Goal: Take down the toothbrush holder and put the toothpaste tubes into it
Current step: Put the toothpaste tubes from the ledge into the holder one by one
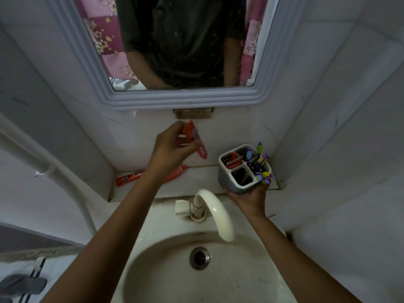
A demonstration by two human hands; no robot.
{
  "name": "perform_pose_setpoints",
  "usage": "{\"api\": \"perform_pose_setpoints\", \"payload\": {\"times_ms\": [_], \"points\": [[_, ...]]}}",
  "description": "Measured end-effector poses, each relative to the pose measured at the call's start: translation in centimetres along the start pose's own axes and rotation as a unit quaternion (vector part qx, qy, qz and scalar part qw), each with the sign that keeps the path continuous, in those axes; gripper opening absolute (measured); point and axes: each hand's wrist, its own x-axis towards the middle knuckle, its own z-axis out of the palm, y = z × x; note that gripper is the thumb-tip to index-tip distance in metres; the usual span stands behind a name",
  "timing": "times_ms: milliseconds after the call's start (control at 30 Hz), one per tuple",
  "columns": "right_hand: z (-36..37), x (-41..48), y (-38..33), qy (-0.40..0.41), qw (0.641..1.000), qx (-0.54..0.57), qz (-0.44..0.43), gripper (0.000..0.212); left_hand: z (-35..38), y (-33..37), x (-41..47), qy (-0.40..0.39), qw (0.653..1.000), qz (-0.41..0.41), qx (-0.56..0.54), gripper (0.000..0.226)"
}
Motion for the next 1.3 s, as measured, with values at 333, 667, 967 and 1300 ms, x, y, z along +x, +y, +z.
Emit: {"api": "perform_pose_setpoints", "payload": {"times_ms": [333,667,967,1300], "points": [[-0.1,0.4,0.7,0.008,1.000,-0.004,0.010,0.123,11.2,-1.2,5.7,-0.117,0.992,0.012,-0.035,0.019],[-0.2,0.8,0.4,0.017,1.000,0.024,0.007,0.122,6.2,-6.6,3.2,-0.068,0.994,-0.049,0.065,0.030],[0.1,0.1,-1.2,0.013,1.000,0.019,-0.010,0.104,-2.5,-18.3,-3.0,-0.091,0.883,-0.109,0.447,0.053],[0.2,-0.4,-1.9,0.009,1.000,-0.003,0.003,0.109,-2.9,-15.9,-0.9,-0.161,0.873,-0.127,0.442,0.058]]}}
